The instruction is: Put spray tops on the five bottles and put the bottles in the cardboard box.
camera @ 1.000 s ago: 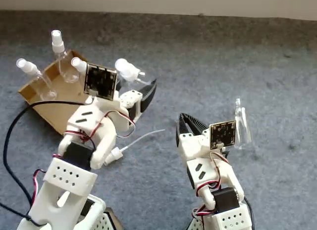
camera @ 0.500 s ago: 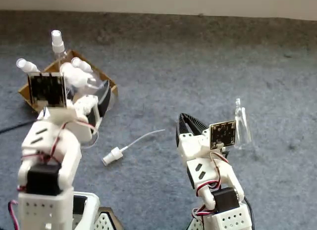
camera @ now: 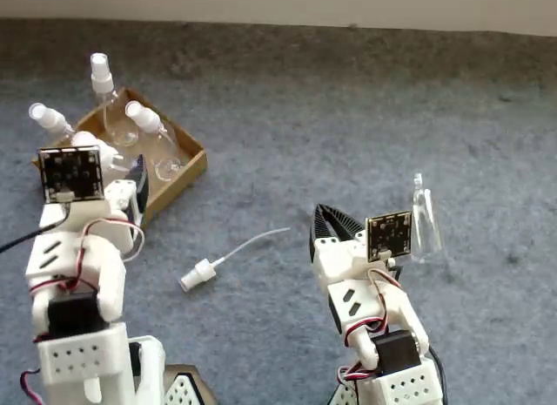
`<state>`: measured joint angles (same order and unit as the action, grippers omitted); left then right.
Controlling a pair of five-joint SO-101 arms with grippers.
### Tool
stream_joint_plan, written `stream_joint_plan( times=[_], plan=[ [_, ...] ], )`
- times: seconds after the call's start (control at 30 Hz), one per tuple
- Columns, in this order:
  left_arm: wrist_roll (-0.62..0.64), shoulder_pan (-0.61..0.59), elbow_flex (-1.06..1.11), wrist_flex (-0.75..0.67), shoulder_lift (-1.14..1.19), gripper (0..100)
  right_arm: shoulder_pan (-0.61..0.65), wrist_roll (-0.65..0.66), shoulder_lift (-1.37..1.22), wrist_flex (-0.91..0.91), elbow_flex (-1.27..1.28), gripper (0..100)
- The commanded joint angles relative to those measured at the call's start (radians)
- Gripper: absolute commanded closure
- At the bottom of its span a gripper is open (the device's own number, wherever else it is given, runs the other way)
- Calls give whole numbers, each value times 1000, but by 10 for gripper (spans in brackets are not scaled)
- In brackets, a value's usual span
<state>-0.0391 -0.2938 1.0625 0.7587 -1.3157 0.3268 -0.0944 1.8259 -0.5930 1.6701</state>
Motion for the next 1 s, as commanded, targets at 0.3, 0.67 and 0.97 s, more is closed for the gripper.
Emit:
stream_joint_plan(
  times=[0.3, 0.67, 0.97],
  plan=[
    [3, -39, 8, -338, 371, 860, -10, 9, 10, -2, 153, 990],
    [5, -111, 8, -522, 615, 860, -10, 9, 10, -2, 153, 990],
    [5, -117, 8, -669, 763, 860, -10, 9, 10, -2, 153, 990]
  ],
)
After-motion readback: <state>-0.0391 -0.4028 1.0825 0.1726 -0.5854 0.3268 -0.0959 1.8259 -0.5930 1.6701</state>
